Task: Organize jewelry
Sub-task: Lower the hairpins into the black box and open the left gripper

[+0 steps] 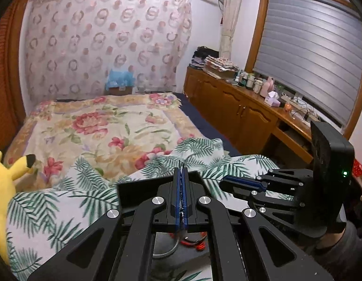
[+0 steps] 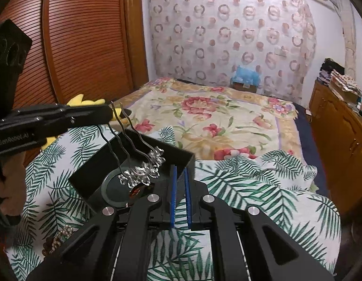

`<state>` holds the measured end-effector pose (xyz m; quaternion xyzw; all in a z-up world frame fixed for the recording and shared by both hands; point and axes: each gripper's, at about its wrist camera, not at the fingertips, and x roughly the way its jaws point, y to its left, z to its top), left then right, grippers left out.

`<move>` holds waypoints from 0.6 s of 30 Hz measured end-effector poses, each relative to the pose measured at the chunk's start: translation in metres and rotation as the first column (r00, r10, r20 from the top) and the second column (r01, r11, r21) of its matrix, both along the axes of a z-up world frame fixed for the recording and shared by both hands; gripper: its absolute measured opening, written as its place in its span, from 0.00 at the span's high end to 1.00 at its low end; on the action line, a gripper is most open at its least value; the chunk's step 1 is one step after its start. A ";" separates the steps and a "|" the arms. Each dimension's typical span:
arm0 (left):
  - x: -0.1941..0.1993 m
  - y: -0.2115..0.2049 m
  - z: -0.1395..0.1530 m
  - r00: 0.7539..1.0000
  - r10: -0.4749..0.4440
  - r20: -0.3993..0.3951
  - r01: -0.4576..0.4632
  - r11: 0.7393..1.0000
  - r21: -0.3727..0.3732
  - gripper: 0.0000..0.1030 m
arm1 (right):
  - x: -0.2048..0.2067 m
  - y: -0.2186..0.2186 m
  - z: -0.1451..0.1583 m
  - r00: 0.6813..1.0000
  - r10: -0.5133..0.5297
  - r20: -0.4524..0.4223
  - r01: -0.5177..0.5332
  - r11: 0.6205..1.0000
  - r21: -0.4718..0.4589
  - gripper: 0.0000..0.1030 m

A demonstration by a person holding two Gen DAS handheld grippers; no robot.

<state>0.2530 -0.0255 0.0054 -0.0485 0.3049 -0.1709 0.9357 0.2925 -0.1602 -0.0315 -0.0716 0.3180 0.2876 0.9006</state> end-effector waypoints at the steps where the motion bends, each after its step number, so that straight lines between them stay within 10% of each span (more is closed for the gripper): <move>1: 0.003 -0.002 -0.001 1.000 -0.009 -0.006 0.009 1.000 -0.007 0.99 | 0.001 -0.001 0.001 1.000 -0.005 0.002 0.005 1.000 0.001 0.92; 18: -0.030 0.023 -0.016 0.996 0.064 -0.061 -0.058 0.995 0.082 0.76 | -0.025 0.000 0.018 0.999 0.000 0.038 0.001 0.999 -0.040 0.92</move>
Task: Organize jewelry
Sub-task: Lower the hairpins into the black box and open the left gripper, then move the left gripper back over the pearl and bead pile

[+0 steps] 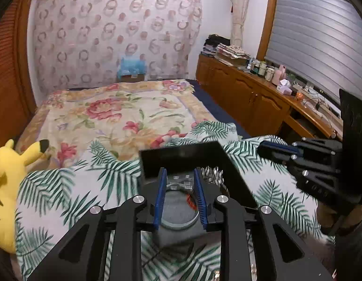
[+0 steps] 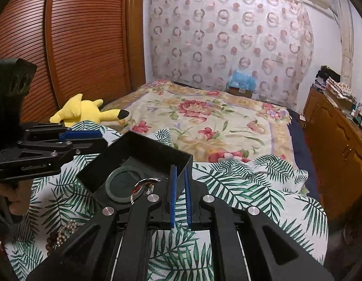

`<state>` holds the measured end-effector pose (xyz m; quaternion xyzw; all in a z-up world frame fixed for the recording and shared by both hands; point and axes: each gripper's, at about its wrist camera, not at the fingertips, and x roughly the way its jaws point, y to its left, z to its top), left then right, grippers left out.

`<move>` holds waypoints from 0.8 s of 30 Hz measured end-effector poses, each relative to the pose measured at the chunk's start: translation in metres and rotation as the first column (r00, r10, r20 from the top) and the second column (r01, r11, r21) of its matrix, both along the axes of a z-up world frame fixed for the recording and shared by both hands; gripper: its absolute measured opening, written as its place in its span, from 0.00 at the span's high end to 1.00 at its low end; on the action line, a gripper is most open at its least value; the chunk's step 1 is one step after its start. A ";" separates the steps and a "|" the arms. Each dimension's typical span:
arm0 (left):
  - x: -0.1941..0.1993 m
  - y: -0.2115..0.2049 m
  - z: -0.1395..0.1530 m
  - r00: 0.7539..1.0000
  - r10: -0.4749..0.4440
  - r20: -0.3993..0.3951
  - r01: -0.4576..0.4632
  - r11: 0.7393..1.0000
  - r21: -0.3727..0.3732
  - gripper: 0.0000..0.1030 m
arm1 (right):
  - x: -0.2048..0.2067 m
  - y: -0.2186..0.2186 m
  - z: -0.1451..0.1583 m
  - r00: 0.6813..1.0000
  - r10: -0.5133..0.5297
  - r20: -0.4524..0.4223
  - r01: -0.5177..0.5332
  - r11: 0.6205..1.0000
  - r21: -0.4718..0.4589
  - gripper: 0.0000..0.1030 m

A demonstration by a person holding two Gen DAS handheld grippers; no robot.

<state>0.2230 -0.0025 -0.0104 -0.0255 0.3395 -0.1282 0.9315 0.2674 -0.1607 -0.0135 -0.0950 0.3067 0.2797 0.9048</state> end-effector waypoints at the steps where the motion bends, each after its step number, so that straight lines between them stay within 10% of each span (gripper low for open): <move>1: -0.004 0.001 0.000 1.000 0.000 0.002 0.000 1.000 0.005 0.71 | -0.004 0.000 0.001 1.000 0.001 0.001 -0.001 1.000 0.000 0.92; 24: -0.118 0.024 -0.019 0.997 0.081 0.011 -0.082 0.994 0.072 0.40 | -0.096 -0.024 -0.042 0.997 -0.018 -0.080 0.015 0.999 -0.038 0.80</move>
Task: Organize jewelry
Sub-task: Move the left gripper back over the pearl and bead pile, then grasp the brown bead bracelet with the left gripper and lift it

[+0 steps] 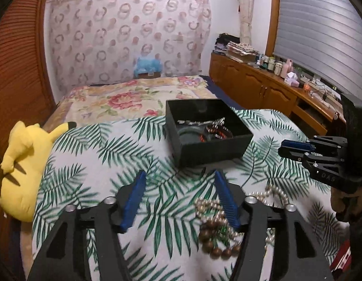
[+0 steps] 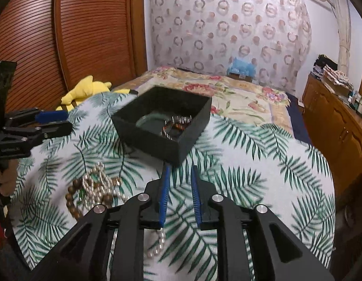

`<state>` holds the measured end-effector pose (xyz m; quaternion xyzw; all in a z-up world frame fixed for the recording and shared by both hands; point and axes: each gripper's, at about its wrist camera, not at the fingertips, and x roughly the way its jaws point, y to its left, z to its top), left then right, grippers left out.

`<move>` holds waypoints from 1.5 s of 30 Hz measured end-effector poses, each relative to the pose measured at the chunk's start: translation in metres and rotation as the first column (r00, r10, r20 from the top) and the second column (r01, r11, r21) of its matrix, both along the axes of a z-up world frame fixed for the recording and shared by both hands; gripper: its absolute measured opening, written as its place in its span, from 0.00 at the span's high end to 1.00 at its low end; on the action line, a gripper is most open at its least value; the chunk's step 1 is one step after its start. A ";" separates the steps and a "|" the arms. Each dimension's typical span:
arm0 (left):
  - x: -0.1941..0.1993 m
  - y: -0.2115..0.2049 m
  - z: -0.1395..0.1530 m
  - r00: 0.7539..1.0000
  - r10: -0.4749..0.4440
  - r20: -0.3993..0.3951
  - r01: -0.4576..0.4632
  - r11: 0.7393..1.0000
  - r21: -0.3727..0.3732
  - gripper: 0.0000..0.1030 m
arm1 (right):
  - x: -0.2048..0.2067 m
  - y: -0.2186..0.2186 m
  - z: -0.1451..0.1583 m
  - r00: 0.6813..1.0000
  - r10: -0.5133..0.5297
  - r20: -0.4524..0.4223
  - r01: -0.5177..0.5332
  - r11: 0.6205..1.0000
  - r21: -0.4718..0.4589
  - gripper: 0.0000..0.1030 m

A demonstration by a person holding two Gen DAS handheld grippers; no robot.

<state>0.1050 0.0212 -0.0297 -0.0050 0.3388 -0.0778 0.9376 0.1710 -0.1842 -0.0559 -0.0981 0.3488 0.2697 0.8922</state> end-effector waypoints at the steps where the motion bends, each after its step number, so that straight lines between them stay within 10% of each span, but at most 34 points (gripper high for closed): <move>1: -0.003 0.000 -0.001 1.000 0.003 -0.002 -0.003 1.000 0.002 0.37 | 0.000 -0.001 -0.003 1.000 0.000 -0.005 0.000 1.000 -0.004 0.80; 26: -0.016 -0.035 -0.041 0.989 -0.073 -0.132 0.074 0.997 0.005 0.28 | -0.023 -0.001 -0.048 0.995 0.026 -0.096 -0.035 0.996 -0.088 0.83; 34: -0.002 -0.050 -0.047 0.979 -0.104 -0.174 0.100 0.995 -0.031 0.62 | -0.023 0.001 -0.048 0.996 0.026 -0.091 -0.035 0.995 -0.096 0.82; 45: 0.004 -0.049 -0.047 0.983 -0.071 -0.170 0.069 0.997 -0.015 0.82 | -0.023 0.001 -0.048 0.996 0.028 -0.090 -0.036 0.995 -0.095 0.81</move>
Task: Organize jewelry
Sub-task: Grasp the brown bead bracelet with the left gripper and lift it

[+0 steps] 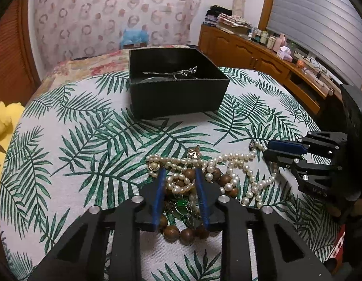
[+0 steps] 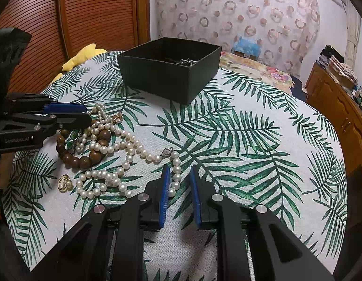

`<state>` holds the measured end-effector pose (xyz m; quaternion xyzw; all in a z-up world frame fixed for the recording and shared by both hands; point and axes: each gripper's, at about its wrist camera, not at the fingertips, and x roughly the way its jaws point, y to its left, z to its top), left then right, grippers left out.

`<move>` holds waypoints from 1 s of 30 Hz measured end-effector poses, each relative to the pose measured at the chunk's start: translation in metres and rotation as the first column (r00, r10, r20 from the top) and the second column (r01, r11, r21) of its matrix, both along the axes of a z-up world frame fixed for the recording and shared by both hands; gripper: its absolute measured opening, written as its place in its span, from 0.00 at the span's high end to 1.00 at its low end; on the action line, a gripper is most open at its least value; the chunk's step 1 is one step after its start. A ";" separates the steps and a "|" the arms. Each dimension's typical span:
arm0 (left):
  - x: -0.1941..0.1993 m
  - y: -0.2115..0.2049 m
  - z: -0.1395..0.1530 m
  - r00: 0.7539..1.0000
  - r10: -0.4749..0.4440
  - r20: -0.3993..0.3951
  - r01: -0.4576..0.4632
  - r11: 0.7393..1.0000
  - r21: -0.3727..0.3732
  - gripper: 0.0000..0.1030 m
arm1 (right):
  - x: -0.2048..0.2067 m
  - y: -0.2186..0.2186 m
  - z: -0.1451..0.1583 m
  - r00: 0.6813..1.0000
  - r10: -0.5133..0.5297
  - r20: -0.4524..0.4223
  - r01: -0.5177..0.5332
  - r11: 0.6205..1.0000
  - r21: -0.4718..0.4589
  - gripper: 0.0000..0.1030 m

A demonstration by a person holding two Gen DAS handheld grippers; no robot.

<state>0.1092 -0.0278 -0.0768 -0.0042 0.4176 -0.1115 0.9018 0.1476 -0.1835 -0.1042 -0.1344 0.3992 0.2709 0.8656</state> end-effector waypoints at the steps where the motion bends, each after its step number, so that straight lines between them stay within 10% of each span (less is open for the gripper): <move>1: 0.000 0.000 0.000 1.000 0.001 0.002 -0.001 1.000 0.011 0.95 | 0.000 0.000 0.000 1.000 0.000 0.000 0.000 1.000 0.000 0.81; 30: -0.052 0.008 0.115 0.955 -0.013 0.297 0.024 0.999 -0.034 0.96 | -0.001 0.001 0.000 1.000 0.000 -0.004 0.000 1.000 0.005 0.80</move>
